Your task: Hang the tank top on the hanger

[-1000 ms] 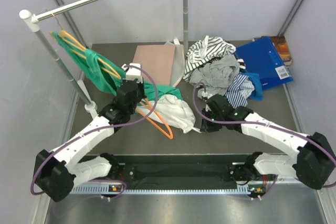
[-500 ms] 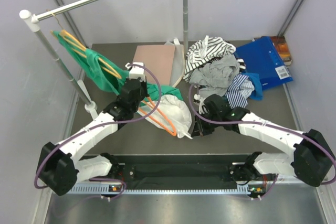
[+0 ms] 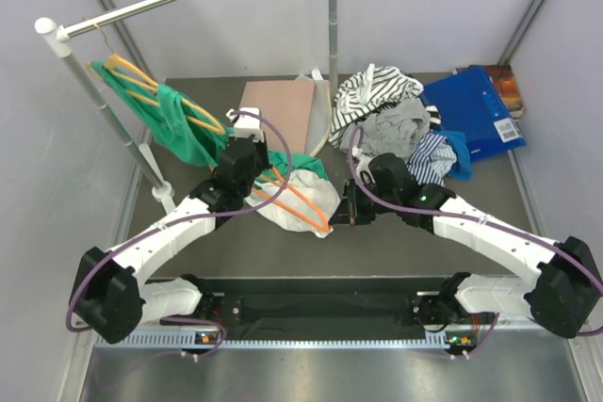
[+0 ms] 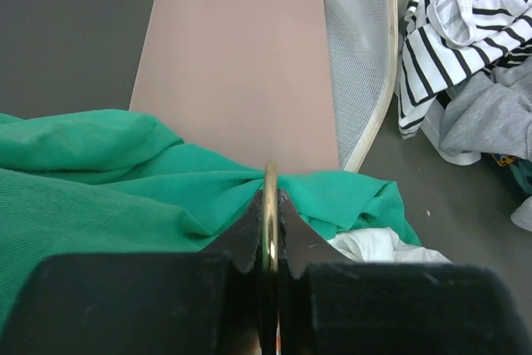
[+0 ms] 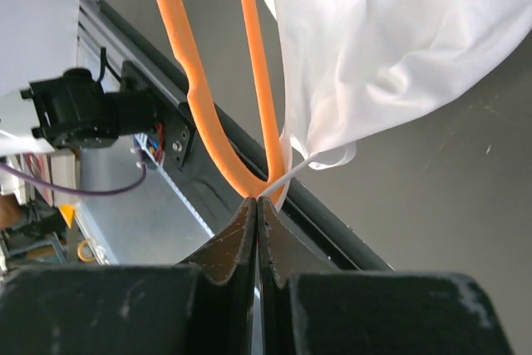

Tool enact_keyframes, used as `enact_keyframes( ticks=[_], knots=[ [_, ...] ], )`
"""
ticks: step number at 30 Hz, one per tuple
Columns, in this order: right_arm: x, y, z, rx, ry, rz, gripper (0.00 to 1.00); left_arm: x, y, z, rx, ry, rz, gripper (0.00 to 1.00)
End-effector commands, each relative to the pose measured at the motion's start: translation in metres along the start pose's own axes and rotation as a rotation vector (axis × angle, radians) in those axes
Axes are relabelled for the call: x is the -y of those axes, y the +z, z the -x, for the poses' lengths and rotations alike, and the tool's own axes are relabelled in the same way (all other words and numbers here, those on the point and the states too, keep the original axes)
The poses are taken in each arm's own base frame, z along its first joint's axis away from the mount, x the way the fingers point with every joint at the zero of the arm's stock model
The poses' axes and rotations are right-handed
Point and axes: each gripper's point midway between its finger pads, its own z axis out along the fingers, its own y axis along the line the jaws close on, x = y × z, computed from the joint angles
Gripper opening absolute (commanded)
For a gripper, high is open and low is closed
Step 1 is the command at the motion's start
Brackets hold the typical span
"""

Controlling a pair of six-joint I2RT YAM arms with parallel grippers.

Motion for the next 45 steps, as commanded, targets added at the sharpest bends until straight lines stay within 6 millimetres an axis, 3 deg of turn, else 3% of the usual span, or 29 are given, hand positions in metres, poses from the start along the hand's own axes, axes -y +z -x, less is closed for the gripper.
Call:
enact_keyframes(
  ticks=[1, 13, 22, 35, 45],
  knots=[
    [-0.013, -0.011, 0.033, 0.112, 0.009, 0.026, 0.0, 0.006, -0.004, 0.038, 0.121, -0.071, -0.027, 0.0],
    [0.0, -0.007, 0.058, 0.197, 0.039, -0.023, 0.0, 0.02, -0.009, 0.026, 0.08, -0.097, -0.105, 0.0],
    [-0.002, -0.016, 0.067, 0.224, 0.042, -0.022, 0.0, 0.01, -0.004, 0.013, 0.059, -0.077, -0.048, 0.0],
    [0.004, -0.03, 0.036, 0.149, 0.058, -0.037, 0.0, -0.018, 0.005, 0.043, 0.154, -0.056, 0.146, 0.0],
    [0.006, -0.02, 0.014, 0.055, 0.081, 0.013, 0.0, -0.018, 0.009, 0.056, 0.214, -0.098, 0.169, 0.0]
  ],
)
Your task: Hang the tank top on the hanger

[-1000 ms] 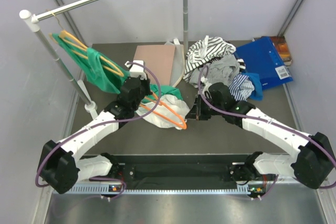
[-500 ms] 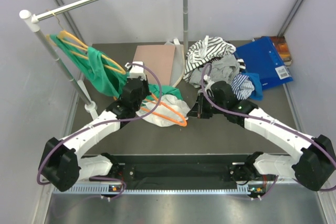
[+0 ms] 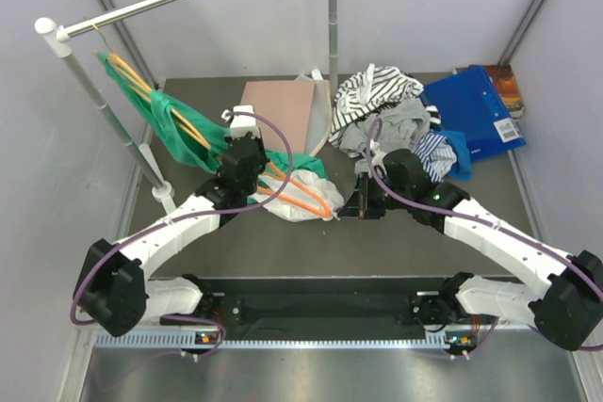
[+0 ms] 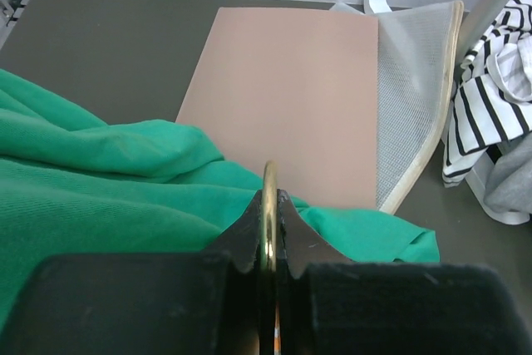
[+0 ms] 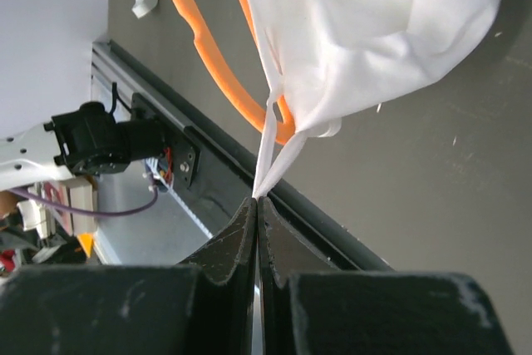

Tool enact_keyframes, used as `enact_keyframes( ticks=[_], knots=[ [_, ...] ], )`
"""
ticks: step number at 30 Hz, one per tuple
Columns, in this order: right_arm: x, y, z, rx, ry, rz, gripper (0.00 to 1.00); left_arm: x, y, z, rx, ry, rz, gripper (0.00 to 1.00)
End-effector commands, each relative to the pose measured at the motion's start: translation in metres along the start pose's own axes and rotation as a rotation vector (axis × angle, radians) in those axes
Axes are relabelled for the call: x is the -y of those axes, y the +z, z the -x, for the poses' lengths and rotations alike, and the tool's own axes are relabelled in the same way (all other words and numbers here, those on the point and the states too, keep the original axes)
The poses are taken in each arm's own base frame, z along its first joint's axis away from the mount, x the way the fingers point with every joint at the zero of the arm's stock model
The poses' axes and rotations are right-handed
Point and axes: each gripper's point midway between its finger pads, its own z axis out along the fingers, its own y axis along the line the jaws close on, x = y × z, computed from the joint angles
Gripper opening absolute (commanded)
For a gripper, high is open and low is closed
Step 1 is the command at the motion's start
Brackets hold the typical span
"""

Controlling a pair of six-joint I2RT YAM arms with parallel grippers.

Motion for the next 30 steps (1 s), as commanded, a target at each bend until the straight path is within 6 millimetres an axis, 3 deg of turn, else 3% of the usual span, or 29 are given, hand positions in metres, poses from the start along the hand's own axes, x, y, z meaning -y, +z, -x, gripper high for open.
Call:
enact_keyframes(
  ticks=[1, 5, 9, 22, 30],
  knots=[
    [-0.001, 0.002, -0.009, -0.042, 0.002, 0.039, 0.0, 0.007, 0.003, 0.052, 0.145, -0.093, 0.008, 0.0],
    [0.005, 0.011, -0.018, -0.068, 0.019, 0.05, 0.0, 0.012, 0.002, 0.062, 0.17, -0.114, 0.003, 0.0],
    [-0.004, 0.019, -0.014, -0.058, 0.019, 0.102, 0.0, 0.017, 0.003, 0.064, 0.178, -0.122, -0.009, 0.0],
    [-0.036, 0.02, 0.011, 0.023, 0.03, 0.239, 0.0, 0.024, 0.001, 0.032, 0.122, -0.095, -0.024, 0.0],
    [-0.039, 0.016, 0.027, 0.096, 0.04, 0.222, 0.0, 0.02, 0.001, 0.02, 0.104, -0.085, -0.014, 0.0]
  ],
)
